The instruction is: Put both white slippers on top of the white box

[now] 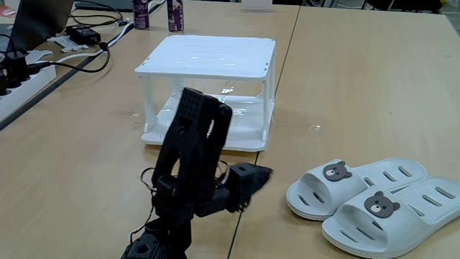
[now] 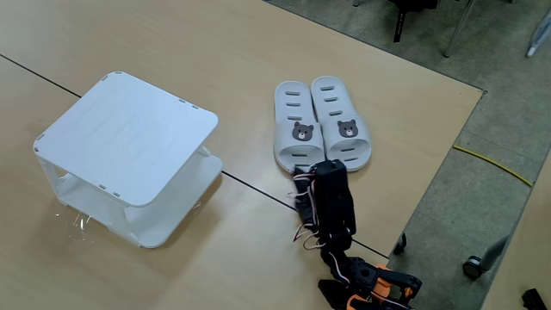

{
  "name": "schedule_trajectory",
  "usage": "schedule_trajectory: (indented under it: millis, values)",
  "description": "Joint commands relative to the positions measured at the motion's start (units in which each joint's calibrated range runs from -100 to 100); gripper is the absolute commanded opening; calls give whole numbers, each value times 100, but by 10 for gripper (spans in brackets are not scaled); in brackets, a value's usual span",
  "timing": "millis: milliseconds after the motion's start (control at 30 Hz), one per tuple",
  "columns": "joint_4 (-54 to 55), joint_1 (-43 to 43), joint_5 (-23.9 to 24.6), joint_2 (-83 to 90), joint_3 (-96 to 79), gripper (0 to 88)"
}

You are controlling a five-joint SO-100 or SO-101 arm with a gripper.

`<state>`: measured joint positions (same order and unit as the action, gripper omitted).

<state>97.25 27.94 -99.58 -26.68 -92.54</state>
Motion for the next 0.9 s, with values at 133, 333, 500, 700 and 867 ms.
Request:
schedule_trajectory:
  millis: [133,333,500,700,867]
  values:
    - [42,915,-42,22,445,141]
    - [33,907,-42,13,1040,230]
    - [16,882,-42,-315,1654,230]
    - [-278,841,-42,-1375,3323,231]
    - [-1753,857,-42,-1661,5118,231]
